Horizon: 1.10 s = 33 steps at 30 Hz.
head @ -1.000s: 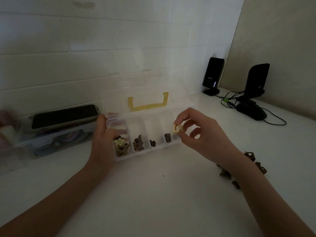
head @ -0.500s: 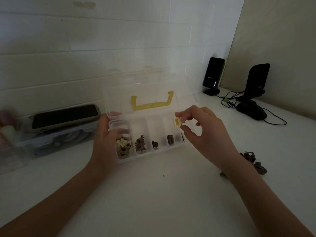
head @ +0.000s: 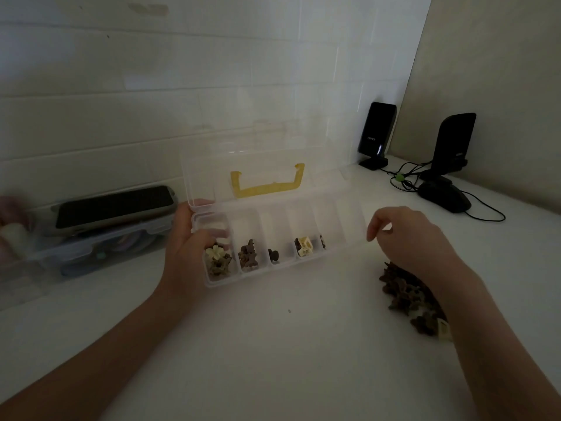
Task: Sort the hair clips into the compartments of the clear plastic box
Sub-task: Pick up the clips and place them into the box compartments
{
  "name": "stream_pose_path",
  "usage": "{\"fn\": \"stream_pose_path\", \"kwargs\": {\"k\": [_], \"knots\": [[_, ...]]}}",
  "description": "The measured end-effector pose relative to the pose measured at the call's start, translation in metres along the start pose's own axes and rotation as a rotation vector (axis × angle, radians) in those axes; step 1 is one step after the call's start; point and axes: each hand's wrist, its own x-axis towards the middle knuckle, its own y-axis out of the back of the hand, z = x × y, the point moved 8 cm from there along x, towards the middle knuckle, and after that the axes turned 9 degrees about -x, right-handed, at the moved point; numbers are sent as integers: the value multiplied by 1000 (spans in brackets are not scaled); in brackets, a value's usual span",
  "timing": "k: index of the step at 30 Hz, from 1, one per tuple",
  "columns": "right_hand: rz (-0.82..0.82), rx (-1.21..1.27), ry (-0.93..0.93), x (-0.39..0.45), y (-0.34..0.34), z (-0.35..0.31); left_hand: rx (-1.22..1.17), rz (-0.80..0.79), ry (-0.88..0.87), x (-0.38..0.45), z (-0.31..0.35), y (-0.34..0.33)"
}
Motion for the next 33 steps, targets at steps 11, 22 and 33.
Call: {"fn": "stream_pose_path", "kwargs": {"k": [11, 22, 33], "knots": [[-473, -73, 9, -5, -40, 23, 30, -1, 2, 1, 1, 0], [-482, -32, 44, -5, -38, 25, 2, 4, 25, 3, -3, 3], [-379, 294, 144, -1, -21, 9, 6, 5, 23, 2, -1, 2]]}}
